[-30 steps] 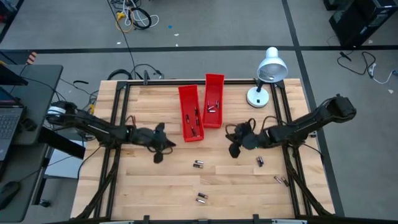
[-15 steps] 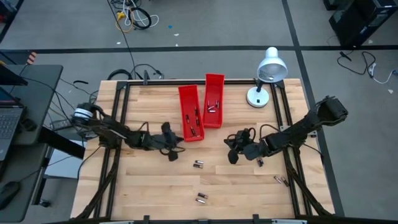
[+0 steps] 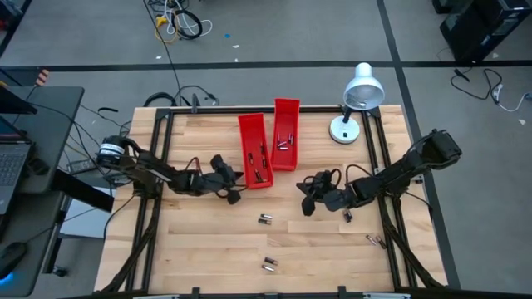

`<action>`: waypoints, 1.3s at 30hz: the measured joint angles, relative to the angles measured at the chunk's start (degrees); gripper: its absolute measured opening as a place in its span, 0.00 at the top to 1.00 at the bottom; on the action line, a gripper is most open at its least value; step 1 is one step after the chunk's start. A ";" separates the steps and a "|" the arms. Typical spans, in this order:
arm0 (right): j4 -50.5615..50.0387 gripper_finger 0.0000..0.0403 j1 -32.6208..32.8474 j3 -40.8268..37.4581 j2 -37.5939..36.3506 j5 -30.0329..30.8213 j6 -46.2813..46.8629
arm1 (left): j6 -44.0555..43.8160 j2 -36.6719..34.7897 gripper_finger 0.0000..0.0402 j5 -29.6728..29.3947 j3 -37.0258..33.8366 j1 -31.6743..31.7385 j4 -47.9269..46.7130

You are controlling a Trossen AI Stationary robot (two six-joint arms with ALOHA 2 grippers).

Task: Sort batteries
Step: Adjust the red bins

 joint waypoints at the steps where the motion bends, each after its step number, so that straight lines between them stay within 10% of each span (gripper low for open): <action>1: 1.03 1.00 0.04 0.17 0.96 0.12 0.07 | -0.61 0.00 0.96 -1.50 0.00 0.02 -2.03; 21: 2.36 1.00 -10.55 27.17 28.81 -10.93 -14.55 | -9.83 -12.58 0.96 -3.94 -0.02 -5.79 -19.41; 39: -2.81 1.00 -12.43 30.02 21.65 -18.37 -20.62 | -8.44 -15.43 0.96 -4.70 -0.02 -6.34 -19.43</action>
